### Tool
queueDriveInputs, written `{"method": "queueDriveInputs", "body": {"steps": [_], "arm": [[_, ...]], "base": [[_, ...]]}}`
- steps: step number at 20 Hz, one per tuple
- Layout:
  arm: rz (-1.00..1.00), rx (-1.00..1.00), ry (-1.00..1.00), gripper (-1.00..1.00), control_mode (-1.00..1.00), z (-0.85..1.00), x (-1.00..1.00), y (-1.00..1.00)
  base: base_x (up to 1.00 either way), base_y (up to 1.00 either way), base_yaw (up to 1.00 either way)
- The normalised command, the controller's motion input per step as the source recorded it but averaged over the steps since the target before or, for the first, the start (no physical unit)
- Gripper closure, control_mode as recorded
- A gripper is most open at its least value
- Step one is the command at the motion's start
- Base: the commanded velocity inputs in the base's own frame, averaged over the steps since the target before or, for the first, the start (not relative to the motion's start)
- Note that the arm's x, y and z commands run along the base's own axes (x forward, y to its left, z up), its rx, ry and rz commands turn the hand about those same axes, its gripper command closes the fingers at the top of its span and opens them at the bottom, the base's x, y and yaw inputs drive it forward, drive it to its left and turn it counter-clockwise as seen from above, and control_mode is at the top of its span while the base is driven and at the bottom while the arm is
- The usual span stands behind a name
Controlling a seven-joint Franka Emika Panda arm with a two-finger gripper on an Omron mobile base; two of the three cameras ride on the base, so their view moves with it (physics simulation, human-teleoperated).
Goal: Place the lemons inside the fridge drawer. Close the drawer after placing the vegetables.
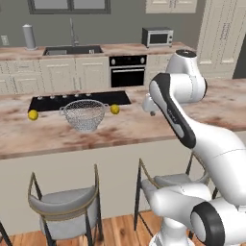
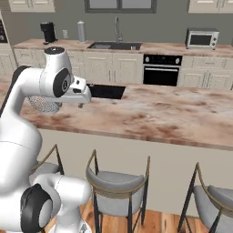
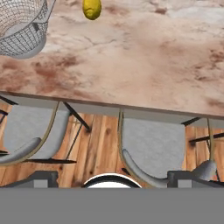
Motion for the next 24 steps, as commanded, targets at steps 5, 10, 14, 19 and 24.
{"method": "queueDriveInputs", "body": {"steps": [5,10,14,19,24], "arm": [[0.00,0.00,0.00,-1.00,1.00,0.00,0.00,0.00],[0.00,0.00,0.00,-1.00,1.00,0.00,0.00,0.00],[0.00,0.00,0.00,-1.00,1.00,0.00,0.00,0.00],[0.00,0.00,0.00,-1.00,1.00,0.00,0.00,0.00],[0.00,0.00,0.00,-1.00,1.00,0.00,0.00,0.00]], "base": [[0.33,0.47,0.00],[0.73,0.23,0.00],[0.99,0.13,0.01],[0.56,0.82,0.00],[0.29,0.94,0.00]]}}
